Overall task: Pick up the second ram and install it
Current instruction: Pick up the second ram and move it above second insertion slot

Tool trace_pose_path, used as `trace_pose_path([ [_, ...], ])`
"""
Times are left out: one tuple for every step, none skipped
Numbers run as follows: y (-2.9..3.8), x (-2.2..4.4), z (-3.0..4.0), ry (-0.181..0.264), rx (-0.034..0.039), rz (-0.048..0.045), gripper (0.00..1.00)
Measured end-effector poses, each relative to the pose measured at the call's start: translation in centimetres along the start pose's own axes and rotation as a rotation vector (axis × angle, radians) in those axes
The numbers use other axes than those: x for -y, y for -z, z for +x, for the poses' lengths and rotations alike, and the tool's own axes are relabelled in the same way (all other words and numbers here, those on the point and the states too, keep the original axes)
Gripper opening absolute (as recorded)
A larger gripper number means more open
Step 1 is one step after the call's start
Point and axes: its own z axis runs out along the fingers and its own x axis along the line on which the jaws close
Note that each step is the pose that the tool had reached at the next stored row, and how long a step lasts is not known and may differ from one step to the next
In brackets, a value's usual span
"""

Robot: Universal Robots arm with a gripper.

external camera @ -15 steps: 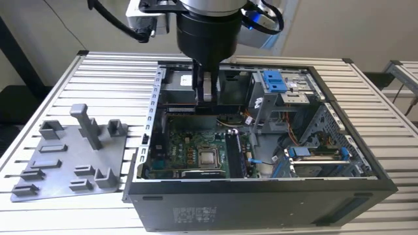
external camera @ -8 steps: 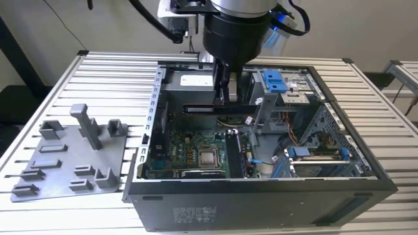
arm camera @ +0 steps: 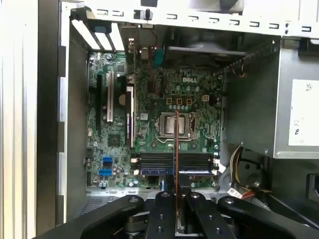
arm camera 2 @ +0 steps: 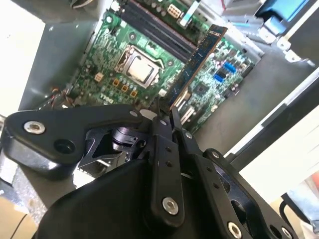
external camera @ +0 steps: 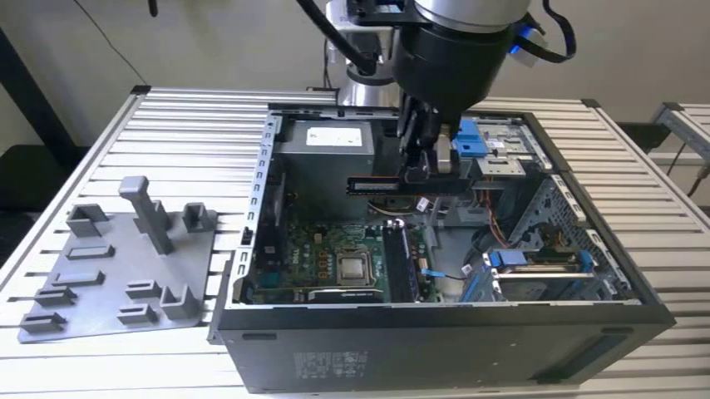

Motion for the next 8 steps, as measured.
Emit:
trace_pose_path([
  [0.01, 0.43, 0.01, 0.000, 0.0000, -0.0002, 0.14],
  [0.02, 0.85, 0.01, 0.000, 0.0000, -0.0004, 0.14],
  [0.03, 1.25, 0.02, 0.000, 0.0001, -0.0005, 0.14],
  [0.04, 1.63, 0.03, 0.000, 0.0002, -0.0007, 0.14],
  [0.04, 2.00, 0.03, 0.000, 0.0002, -0.0009, 0.14],
  [0.06, 2.31, 0.04, 0.000, 0.0001, -0.0010, 0.14],
  [0.06, 2.50, 0.04, 0.000, 0.0001, -0.0011, 0.14],
  [0.07, 2.67, 0.04, 0.000, 0.0000, -0.0011, 0.14],
])
